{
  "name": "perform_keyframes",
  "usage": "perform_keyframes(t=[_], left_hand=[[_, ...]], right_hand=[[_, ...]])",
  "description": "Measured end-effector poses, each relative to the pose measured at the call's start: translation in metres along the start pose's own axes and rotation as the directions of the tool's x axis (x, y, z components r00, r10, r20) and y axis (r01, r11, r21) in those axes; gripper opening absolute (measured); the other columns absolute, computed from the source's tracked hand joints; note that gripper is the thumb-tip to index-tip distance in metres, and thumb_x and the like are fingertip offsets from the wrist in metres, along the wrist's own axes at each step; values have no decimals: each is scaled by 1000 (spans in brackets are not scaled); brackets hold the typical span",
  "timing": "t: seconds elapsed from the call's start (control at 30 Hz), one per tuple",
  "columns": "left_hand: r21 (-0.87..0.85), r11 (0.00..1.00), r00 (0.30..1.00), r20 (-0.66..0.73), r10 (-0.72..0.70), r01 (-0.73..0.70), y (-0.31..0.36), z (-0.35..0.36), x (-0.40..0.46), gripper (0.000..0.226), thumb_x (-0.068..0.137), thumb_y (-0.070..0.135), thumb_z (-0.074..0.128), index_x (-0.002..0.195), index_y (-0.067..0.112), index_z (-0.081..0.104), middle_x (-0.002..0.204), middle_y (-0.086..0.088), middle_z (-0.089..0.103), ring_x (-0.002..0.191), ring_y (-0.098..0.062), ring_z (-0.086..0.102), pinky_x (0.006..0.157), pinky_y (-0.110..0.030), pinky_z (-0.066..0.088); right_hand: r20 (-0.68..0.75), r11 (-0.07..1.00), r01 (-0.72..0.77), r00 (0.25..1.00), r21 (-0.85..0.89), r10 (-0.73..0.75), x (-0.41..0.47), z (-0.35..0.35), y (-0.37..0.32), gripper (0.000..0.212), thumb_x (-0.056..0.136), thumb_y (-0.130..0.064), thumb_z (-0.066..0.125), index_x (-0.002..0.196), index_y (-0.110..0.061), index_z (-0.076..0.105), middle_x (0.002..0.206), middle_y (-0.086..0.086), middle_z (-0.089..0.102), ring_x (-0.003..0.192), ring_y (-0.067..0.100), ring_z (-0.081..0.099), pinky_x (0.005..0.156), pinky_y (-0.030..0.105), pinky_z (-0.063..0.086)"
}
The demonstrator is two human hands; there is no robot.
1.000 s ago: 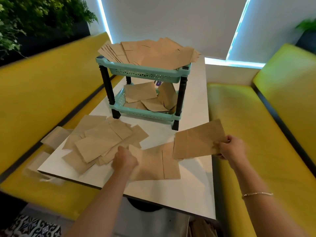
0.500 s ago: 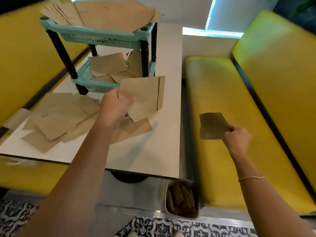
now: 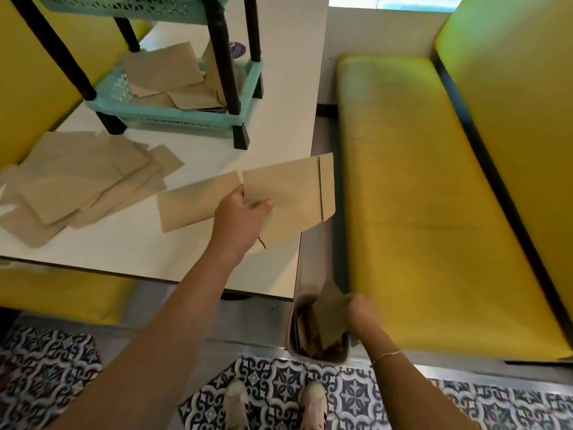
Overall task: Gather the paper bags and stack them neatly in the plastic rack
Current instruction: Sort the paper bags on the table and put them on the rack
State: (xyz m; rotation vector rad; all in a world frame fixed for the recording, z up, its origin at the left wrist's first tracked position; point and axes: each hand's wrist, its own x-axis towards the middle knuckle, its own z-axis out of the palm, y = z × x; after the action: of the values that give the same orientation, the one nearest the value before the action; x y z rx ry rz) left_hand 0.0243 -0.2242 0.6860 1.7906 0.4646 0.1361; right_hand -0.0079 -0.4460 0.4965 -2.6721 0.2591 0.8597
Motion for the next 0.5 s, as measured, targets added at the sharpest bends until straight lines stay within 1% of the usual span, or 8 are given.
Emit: perform_keyframes(t=[0.13, 0.2, 0.27, 0.3, 0.37, 0.4, 0.43, 0.5], left_hand=[[11, 999, 999, 26, -33, 33, -7, 8, -2, 30, 87, 11, 62, 117, 15, 59, 102, 4, 63, 101, -17, 60, 90, -30, 47], [18, 999, 999, 36, -40, 40, -9, 13, -2, 32, 88, 11, 63, 119, 14, 59, 105, 4, 63, 102, -17, 59, 92, -30, 46], [19, 999, 997, 52, -50, 49, -9, 17, -2, 33, 88, 11, 62, 121, 13, 58, 104, 6, 61, 102, -16, 57, 89, -28, 44], [18, 998, 996, 63, -60, 59, -9, 19, -1, 33, 88, 10, 62, 121, 14, 58, 103, 6, 61, 101, -16, 57, 88, -27, 43], [12, 996, 992, 89, -85, 85, -8, 22, 1, 34, 88, 11, 62, 121, 14, 58, 105, 4, 61, 103, -17, 57, 89, -29, 45], [8, 995, 989, 110, -99, 99, -8, 24, 1, 34, 88, 11, 63, 121, 13, 58, 107, 3, 62, 104, -17, 58, 91, -30, 46], [9, 994, 984, 136, -111, 111, -7, 25, 2, 34, 88, 11, 63, 121, 14, 58, 108, 1, 63, 104, -18, 59, 93, -32, 47], [41, 990, 970, 202, -138, 132, -6, 28, 2, 32, 87, 11, 64, 118, 15, 60, 110, -1, 65, 103, -19, 60, 93, -34, 47]], right_hand=[[19, 991, 92, 995, 94, -94, 6, -2, -12, 38, 90, -23, 55, 127, -18, 56, 119, 6, 64, 104, 21, 61, 84, 28, 50], [-35, 962, 146, 989, 231, -142, 4, -22, -20, 44, 89, -25, 59, 131, -16, 52, 120, 7, 63, 106, 20, 60, 87, 28, 49], [-130, 883, 189, 981, 430, -147, 1, -51, -26, 47, 88, -24, 62, 133, -16, 50, 118, 7, 61, 104, 21, 60, 87, 31, 52], [-164, 792, 194, 979, 578, -120, -2, -67, -29, 48, 88, -22, 62, 134, -17, 48, 117, 7, 60, 102, 21, 60, 83, 33, 54], [-154, 495, 173, 985, 851, -79, -8, -96, -32, 52, 88, -16, 59, 137, -17, 42, 111, 4, 57, 96, 18, 59, 74, 32, 53], [-145, 361, 168, 985, 917, -91, -11, -109, -33, 56, 86, -15, 59, 139, -17, 40, 106, 2, 57, 93, 15, 58, 74, 30, 51], [-142, 270, 169, 983, 948, -116, -14, -119, -33, 60, 81, -18, 60, 138, -16, 40, 101, 0, 57, 90, 12, 56, 73, 29, 48], [-146, 186, 178, 974, 966, -174, -19, -135, -33, 61, 69, -26, 57, 128, -18, 46, 95, -4, 59, 84, 11, 55, 69, 26, 44]])
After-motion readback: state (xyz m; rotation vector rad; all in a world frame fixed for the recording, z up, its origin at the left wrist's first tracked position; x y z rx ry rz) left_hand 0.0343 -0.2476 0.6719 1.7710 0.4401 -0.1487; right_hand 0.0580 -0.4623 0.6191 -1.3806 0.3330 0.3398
